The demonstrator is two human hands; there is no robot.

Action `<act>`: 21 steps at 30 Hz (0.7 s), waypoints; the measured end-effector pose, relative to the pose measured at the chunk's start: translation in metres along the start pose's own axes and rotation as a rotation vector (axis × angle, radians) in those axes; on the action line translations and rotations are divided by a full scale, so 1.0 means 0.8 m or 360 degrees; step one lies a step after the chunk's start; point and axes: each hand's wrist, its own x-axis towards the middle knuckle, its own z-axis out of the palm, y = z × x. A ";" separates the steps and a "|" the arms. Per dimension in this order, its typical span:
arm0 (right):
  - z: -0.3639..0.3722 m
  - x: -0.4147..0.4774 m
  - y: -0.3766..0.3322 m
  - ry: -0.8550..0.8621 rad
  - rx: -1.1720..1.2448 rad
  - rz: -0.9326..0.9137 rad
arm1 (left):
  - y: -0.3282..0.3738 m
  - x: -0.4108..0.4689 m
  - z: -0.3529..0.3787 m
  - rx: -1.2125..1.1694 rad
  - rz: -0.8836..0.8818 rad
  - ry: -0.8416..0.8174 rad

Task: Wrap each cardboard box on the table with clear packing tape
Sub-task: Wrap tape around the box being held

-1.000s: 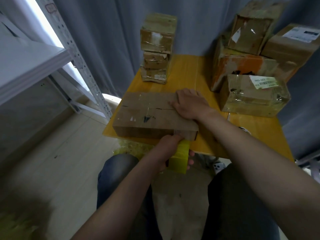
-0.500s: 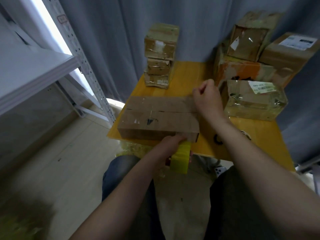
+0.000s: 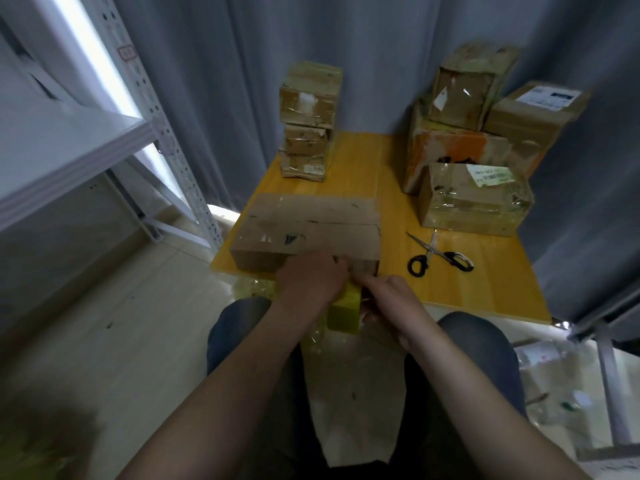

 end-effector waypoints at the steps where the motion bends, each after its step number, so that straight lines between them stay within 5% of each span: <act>1: 0.001 -0.001 0.000 0.0013 0.0031 -0.0019 | -0.002 0.005 -0.009 0.0036 0.0088 0.0215; 3: 0.002 -0.003 -0.001 0.0008 0.0088 -0.0049 | -0.006 0.023 -0.027 -0.0044 0.0367 0.0418; 8: 0.016 -0.006 0.005 0.0053 -0.0044 -0.0067 | -0.022 0.068 -0.029 0.0452 0.0979 -0.0503; 10: 0.023 -0.008 0.013 0.0078 -0.0149 -0.0136 | -0.033 0.077 -0.026 0.0521 0.1066 -0.0629; 21: 0.040 0.007 0.079 0.0168 -0.0297 -0.0388 | -0.059 0.077 0.015 0.0855 0.1245 -0.0010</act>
